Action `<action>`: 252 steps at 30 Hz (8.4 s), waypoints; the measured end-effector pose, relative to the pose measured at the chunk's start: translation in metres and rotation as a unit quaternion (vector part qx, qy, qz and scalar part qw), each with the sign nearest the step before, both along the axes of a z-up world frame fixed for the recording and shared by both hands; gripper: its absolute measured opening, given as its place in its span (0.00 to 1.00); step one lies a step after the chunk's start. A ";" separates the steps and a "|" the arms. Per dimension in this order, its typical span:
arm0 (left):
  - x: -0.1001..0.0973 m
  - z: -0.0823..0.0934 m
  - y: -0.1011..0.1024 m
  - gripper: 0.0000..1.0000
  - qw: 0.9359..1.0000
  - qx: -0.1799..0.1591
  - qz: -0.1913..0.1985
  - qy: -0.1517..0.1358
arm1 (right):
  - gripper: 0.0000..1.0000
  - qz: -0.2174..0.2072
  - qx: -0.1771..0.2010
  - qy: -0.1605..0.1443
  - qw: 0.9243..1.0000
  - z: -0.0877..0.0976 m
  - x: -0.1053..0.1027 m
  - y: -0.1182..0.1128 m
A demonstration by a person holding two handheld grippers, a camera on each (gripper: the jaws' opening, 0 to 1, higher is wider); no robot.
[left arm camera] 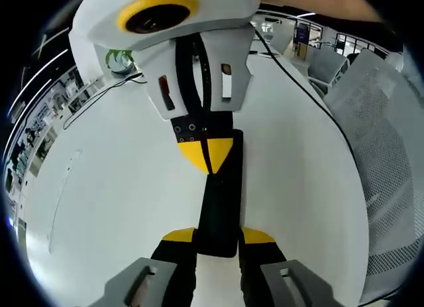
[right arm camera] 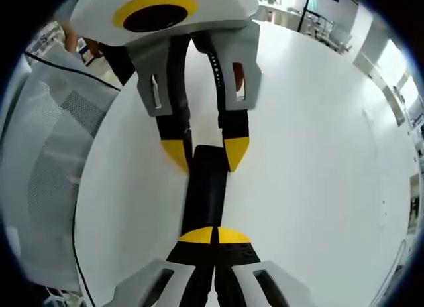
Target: Press the specified remote control buttons in sequence, fully releasing each button before pressing the next.
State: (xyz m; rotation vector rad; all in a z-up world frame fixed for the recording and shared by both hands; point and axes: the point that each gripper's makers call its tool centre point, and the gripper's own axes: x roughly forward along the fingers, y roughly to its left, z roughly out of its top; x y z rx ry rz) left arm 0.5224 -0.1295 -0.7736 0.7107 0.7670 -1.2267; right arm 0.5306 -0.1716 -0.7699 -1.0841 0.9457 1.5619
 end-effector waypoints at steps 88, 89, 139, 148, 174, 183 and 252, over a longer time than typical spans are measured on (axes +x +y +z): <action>0.000 0.001 0.001 0.23 1.000 0.003 0.002 -0.002 | 0.00 0.019 0.011 -0.017 1.000 0.006 -0.010 -0.001; 0.000 0.001 0.000 0.23 1.000 0.002 0.001 -0.002 | 0.00 0.018 0.012 -0.015 1.000 0.007 -0.010 -0.001; 0.000 0.000 -0.001 0.23 1.000 0.005 0.000 -0.003 | 0.00 0.019 0.008 -0.015 1.000 0.010 -0.025 -0.003; 0.000 0.000 -0.002 0.23 1.000 0.004 0.000 -0.003 | 0.00 0.023 0.005 -0.014 1.000 0.005 -0.027 -0.005; -0.002 0.000 -0.002 0.23 1.000 0.003 -0.001 -0.004 | 0.00 0.014 0.003 -0.004 1.000 0.002 -0.026 -0.004; -0.002 0.001 -0.001 0.23 1.000 0.004 -0.001 -0.007 | 0.00 0.010 0.014 -0.021 1.000 0.016 -0.018 -0.005; -0.001 0.001 -0.001 0.23 1.000 -0.003 0.000 -0.007 | 0.00 0.010 0.020 -0.015 1.000 0.003 -0.015 0.011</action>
